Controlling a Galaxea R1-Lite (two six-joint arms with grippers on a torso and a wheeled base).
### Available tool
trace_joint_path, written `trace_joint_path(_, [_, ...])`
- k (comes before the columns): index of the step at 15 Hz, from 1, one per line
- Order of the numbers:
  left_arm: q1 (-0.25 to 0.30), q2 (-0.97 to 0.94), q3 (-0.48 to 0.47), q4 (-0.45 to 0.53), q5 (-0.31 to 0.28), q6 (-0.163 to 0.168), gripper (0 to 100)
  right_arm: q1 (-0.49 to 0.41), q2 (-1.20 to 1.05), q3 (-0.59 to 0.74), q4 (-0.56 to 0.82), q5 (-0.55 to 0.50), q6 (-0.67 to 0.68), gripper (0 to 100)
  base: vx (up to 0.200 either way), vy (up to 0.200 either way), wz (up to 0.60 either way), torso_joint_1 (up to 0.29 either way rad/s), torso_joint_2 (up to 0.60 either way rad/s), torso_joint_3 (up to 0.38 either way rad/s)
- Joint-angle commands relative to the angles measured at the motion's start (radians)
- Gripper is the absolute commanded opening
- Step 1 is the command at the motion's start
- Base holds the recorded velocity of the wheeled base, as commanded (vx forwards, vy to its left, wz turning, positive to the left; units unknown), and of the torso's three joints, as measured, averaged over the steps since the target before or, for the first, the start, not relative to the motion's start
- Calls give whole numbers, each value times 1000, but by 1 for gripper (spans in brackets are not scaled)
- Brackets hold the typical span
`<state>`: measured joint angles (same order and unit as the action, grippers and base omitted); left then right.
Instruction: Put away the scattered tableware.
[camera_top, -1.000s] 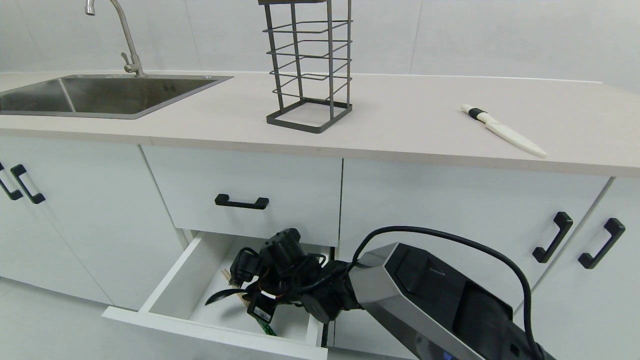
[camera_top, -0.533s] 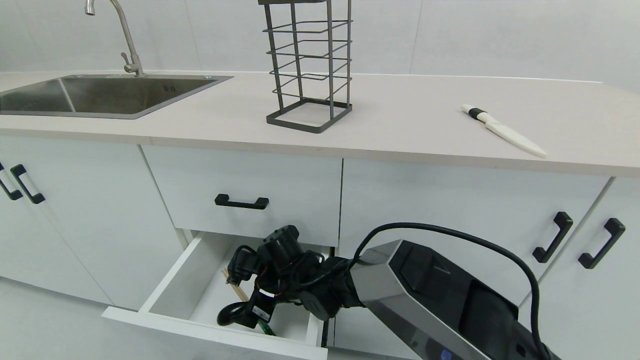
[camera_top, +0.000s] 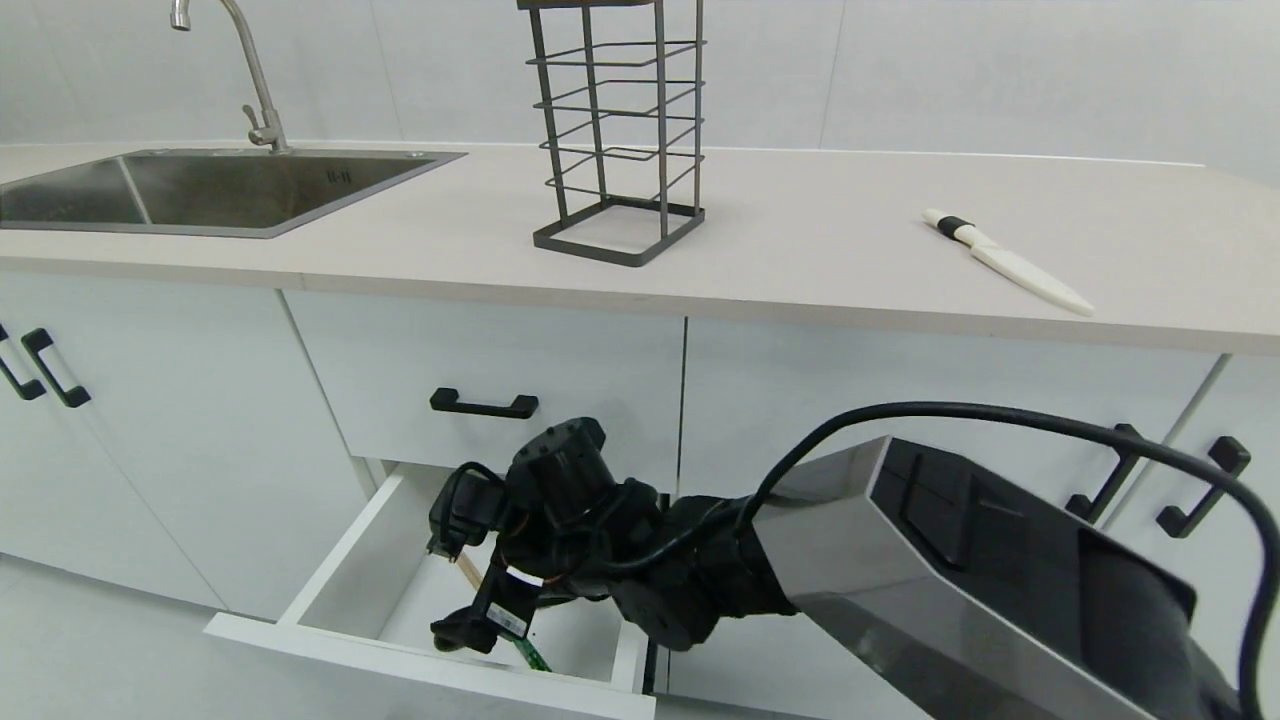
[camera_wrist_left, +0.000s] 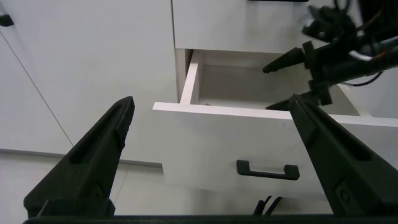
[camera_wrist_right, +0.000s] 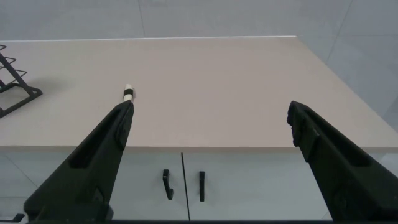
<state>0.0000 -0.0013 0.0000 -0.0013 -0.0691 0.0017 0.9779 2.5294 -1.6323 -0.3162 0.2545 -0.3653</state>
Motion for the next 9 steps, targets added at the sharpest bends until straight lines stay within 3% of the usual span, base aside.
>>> trace_joint_path(1, [0,1,0,0,0,0,100,8,-170,262,-182,-17,9,100,0,0,0,0,0,0])
trace_joint_path(4, [0,1,0,0,0,0,100,16,-350,605,-402,-78,59,100,0,0,0,0,0,0])
trace_joint_path(9, [2,1,0,0,0,0,100,22,-575,911,-503,-121,147,100,0,0,0,0,0,0])
